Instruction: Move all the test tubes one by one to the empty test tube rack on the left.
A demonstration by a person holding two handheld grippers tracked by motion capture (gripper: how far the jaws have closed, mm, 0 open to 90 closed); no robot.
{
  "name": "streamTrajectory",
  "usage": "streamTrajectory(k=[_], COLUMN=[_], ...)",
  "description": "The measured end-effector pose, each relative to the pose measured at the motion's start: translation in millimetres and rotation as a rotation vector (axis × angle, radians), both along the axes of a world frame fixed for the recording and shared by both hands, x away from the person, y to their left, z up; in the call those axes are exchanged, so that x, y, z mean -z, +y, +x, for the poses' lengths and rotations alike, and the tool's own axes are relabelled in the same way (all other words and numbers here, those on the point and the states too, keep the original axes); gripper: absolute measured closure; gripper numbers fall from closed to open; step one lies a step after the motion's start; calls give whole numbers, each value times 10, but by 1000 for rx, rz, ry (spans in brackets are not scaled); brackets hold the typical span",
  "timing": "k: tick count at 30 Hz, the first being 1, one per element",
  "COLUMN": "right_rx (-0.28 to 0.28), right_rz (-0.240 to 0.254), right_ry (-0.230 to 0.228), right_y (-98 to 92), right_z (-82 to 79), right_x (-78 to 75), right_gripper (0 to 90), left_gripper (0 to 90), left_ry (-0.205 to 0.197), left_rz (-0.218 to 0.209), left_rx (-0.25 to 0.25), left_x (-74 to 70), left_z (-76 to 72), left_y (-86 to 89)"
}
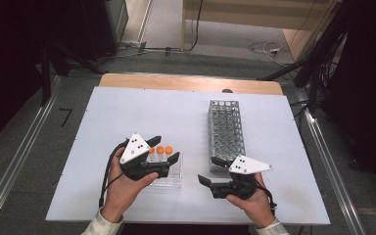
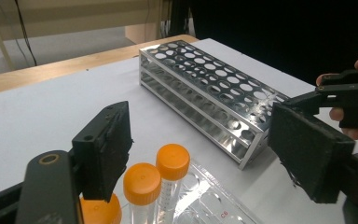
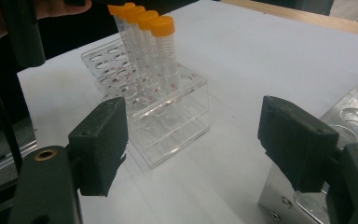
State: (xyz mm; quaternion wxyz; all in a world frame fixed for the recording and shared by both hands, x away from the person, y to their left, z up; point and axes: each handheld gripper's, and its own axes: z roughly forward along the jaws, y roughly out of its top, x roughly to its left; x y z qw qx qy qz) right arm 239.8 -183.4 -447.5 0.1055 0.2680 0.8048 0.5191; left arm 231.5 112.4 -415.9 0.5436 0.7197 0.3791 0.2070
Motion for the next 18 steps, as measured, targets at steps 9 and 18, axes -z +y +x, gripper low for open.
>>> streamTrajectory(k=[9, 18], right_rx=[17, 26], right_rz=[6, 6], right_ry=[-2, -8], right_y=[-44, -72], right_z=[12, 18], right_x=[-20, -37], right_gripper=[228, 228], left_gripper=[206, 204], left_ry=[9, 12], left_rz=[0, 6], left_rx=[1, 0], left_x=[10, 23], left_z=[-24, -32], left_y=[24, 43])
